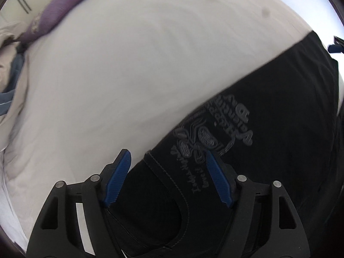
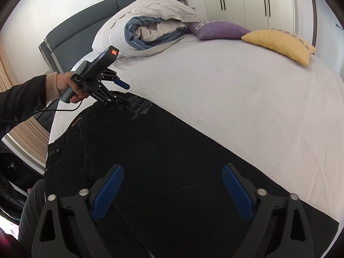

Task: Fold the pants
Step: 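Grasp the jeans waistband with the left tool while the right tool grasps the other waistband end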

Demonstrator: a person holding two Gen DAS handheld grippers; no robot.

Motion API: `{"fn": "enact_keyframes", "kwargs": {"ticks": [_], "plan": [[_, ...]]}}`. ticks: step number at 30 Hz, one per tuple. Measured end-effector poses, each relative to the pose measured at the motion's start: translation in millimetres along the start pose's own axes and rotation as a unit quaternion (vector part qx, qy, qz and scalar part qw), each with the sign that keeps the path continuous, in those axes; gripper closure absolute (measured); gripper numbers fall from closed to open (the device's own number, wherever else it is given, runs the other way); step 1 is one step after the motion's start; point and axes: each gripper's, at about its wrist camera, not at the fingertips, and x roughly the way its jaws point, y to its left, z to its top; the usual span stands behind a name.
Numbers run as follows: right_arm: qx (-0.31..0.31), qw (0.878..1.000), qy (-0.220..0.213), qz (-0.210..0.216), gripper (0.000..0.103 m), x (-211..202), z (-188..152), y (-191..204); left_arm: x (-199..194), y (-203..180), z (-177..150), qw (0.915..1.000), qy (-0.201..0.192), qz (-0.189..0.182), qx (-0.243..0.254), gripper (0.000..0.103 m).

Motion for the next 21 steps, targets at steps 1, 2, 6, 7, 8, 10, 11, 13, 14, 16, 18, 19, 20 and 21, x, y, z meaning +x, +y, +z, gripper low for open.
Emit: {"fn": "enact_keyframes", "kwargs": {"ticks": [1, 2, 6, 7, 8, 10, 11, 13, 14, 16, 18, 19, 20, 21], "plan": [[0.003, 1.000, 0.003, 0.004, 0.017, 4.8, 0.7, -4.2, 4.6, 5.1, 0.1, 1.0000, 0.007, -0.003, 0.001, 0.032], [0.005, 1.000, 0.004, 0.008, 0.021, 7.1, 0.8, -6.3, 10.5, 11.9, 0.6, 0.9998, 0.014, -0.012, -0.004, 0.032], [0.010, 1.000, 0.008, 0.028, 0.032, 19.7, 4.5, -9.8, 28.9, 34.3, 7.1, 0.9981, 0.024, -0.046, -0.033, 0.035], [0.008, 0.999, 0.010, 0.033, 0.033, 23.2, 5.8, -8.6, 31.6, 38.0, 8.4, 0.9975, 0.024, -0.054, -0.039, 0.044], [0.004, 0.999, 0.012, 0.037, 0.036, 25.0, 7.1, -7.6, 34.2, 42.2, 10.2, 0.9969, 0.023, -0.058, -0.048, 0.048], [-0.008, 0.999, 0.018, 0.039, 0.039, 29.6, 9.5, -5.2, 34.4, 38.9, 5.2, 0.9968, 0.021, -0.062, -0.046, 0.056], [-0.015, 0.999, 0.022, 0.040, 0.041, 32.0, 11.2, -3.7, 34.5, 38.7, 6.4, 0.9970, 0.020, -0.060, -0.044, 0.058], [-0.025, 0.999, 0.027, 0.039, 0.043, 37.1, 16.8, -2.2, 30.5, 42.8, 3.7, 0.9972, 0.014, -0.053, -0.051, 0.067], [-0.030, 0.998, 0.029, 0.038, 0.044, 39.8, 20.8, -2.4, 28.4, 44.8, 2.6, 0.9971, 0.005, -0.047, -0.059, 0.072], [-0.037, 0.998, 0.034, 0.036, 0.048, 45.2, 29.5, -4.0, 24.4, 36.8, -4.4, 0.9974, -0.015, -0.037, -0.060, 0.086], [-0.052, 0.997, 0.036, 0.036, 0.057, 51.1, 40.0, -2.7, 20.5, 30.1, -10.4, 0.9976, -0.031, -0.019, -0.059, 0.091], [-0.059, 0.997, 0.037, 0.035, 0.059, 54.4, 44.0, -1.5, 18.6, 26.0, -12.6, 0.9977, -0.039, -0.009, -0.055, 0.094], [-0.069, 0.996, 0.041, 0.033, 0.062, 59.3, 48.6, 0.5, 17.3, 22.3, -14.5, 0.9977, -0.044, -0.001, -0.052, 0.095], [-0.077, 0.996, 0.045, 0.028, 0.063, 64.6, 52.3, 2.3, 15.9, 18.9, -16.2, 0.9976, -0.048, 0.004, -0.050, 0.096]]}}
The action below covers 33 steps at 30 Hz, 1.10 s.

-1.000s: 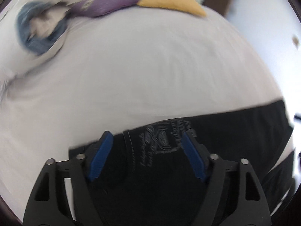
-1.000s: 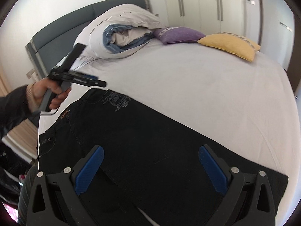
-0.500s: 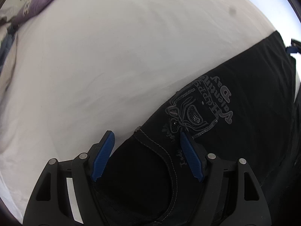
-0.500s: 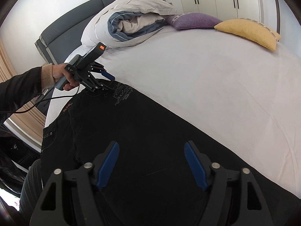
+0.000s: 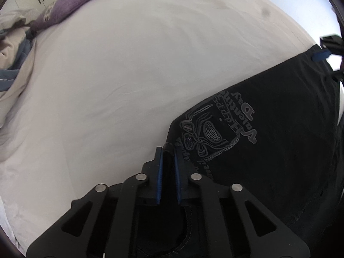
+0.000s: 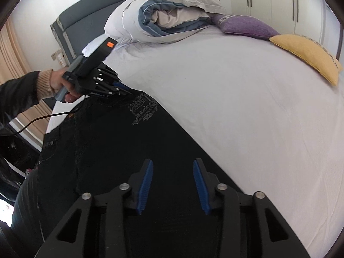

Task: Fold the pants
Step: 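Grasp the jeans waistband with the left tool while the right tool grasps the other waistband end, then lift the jeans by the waistband with both tools, bringing the legs together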

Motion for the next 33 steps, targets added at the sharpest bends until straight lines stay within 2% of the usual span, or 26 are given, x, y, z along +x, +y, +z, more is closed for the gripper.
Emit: {"fn": "enact_keyframes", "kwargs": {"ticks": [6, 9, 14, 18, 21, 22, 24, 29, 33], "plan": [[-0.040, 0.999, 0.027, -0.007, 0.065, 31.2, 24.6, 7.1, -38.3, -13.6, -23.0, 0.9988, -0.041, 0.020, 0.015, 0.097], [-0.052, 0.998, 0.040, -0.015, 0.065, 48.4, 35.5, 8.5, -51.3, -26.4, -41.4, 0.9980, -0.048, 0.024, 0.032, 0.097], [-0.061, 0.996, 0.057, -0.024, 0.065, 69.9, 47.4, 8.3, -62.6, -44.1, -53.5, 0.9966, -0.060, 0.025, 0.051, 0.097], [-0.069, 0.995, 0.077, -0.014, 0.065, 84.4, 50.8, 8.8, -62.6, -31.5, -47.7, 0.9962, -0.063, 0.021, 0.056, 0.097], [-0.074, 0.992, 0.098, -0.013, 0.065, 97.3, 50.8, 7.7, -65.4, -28.0, -55.9, 0.9961, -0.066, 0.021, 0.055, 0.097], [-0.074, 0.991, 0.108, -0.010, 0.067, 101.3, 50.4, 7.9, -67.7, -29.8, -59.0, 0.9961, -0.067, 0.021, 0.054, 0.097], [-0.083, 0.990, 0.113, -0.016, 0.092, 105.4, 49.6, 12.0, -69.8, -29.8, -61.1, 0.9961, -0.068, 0.023, 0.051, 0.097], [-0.091, 0.991, 0.099, -0.016, 0.098, 93.4, 47.8, 19.8, -80.7, -42.4, -70.2, 0.9959, -0.075, 0.031, 0.041, 0.097], [-0.109, 0.990, 0.085, -0.025, 0.099, 81.3, 47.7, 35.3, -95.9, -58.6, -79.5, 0.9953, -0.083, 0.034, 0.034, 0.097]]}}
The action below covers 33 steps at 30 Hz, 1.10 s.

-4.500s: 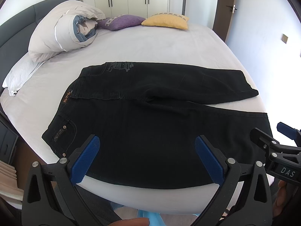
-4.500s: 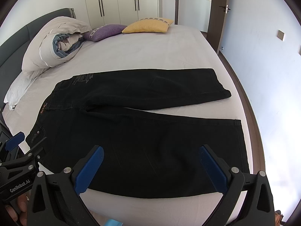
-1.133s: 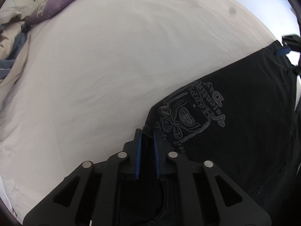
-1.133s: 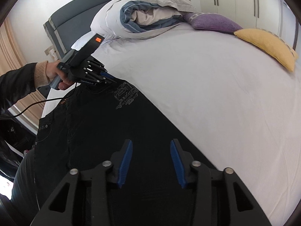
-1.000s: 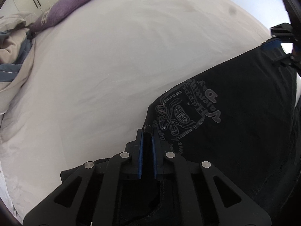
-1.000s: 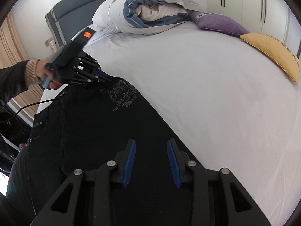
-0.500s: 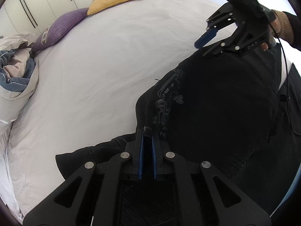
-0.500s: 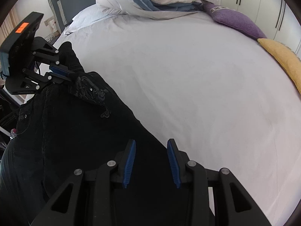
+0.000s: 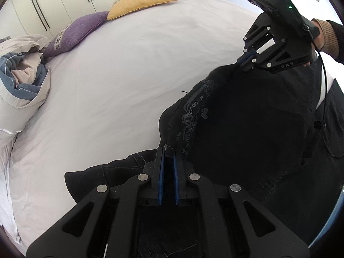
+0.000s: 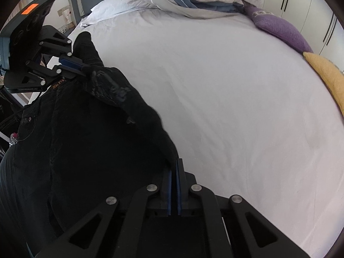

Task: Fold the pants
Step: 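Lift the jeans by the waistband with both tools, bringing the legs together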

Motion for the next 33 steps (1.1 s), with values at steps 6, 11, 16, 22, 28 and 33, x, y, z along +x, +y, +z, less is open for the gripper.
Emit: {"fn": "enact_keyframes", "kwargs": {"ticks": [6, 11, 16, 22, 28, 33], "plan": [[-0.021, 1.000, -0.013, 0.000, 0.099, -11.6, -0.3, 33.4, -21.0, -4.6, -9.9, 1.0000, -0.005, 0.007, -0.005, 0.097], [-0.039, 0.999, -0.009, 0.001, 0.099, -18.2, -17.3, 66.7, -40.6, -17.7, -22.6, 0.9998, -0.009, 0.020, 0.004, 0.097], [-0.100, 0.995, 0.008, -0.011, 0.099, -29.6, -41.5, 111.8, -51.0, -38.0, -43.2, 0.9987, 0.005, 0.039, 0.033, 0.097], [-0.200, 0.977, 0.019, -0.066, 0.100, -48.7, -76.4, 177.2, -60.9, -67.8, -78.9, 0.9977, 0.022, 0.027, 0.058, 0.097], [-0.286, 0.953, 0.034, -0.096, 0.100, -49.4, -102.8, 233.5, -74.7, -98.6, -118.9, 0.9962, 0.038, 0.016, 0.077, 0.097], [-0.337, 0.933, 0.044, -0.117, 0.100, -41.9, -118.5, 268.2, -85.7, -124.2, -149.3, 0.9916, 0.057, 0.031, 0.112, 0.097]]}}
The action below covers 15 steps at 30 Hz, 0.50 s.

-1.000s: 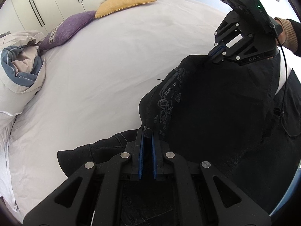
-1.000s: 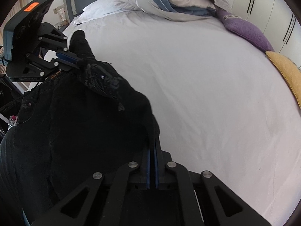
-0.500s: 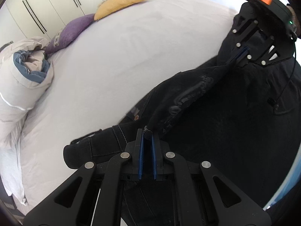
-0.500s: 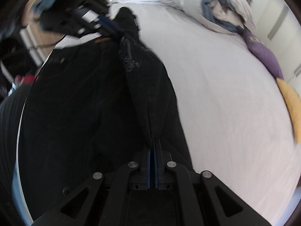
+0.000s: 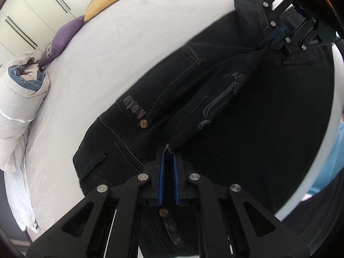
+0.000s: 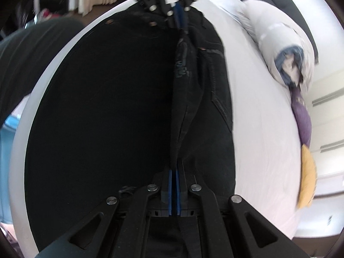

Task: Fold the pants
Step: 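Lift the jeans by the waistband with both tools, bringing the legs together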

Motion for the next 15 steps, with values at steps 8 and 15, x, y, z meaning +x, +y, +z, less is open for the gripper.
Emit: {"fn": "enact_keyframes", "kwargs": {"ticks": [8, 15], "plan": [[-0.073, 0.997, 0.001, -0.008, 0.100, -4.2, 14.0, 59.2, -18.3, -49.8, -37.8, 0.9956, 0.031, 0.035, 0.081, 0.097], [-0.100, 0.995, -0.006, -0.006, 0.100, -9.8, 22.3, 96.5, -15.1, -80.1, -71.6, 0.9917, 0.062, 0.048, 0.102, 0.097]]}}
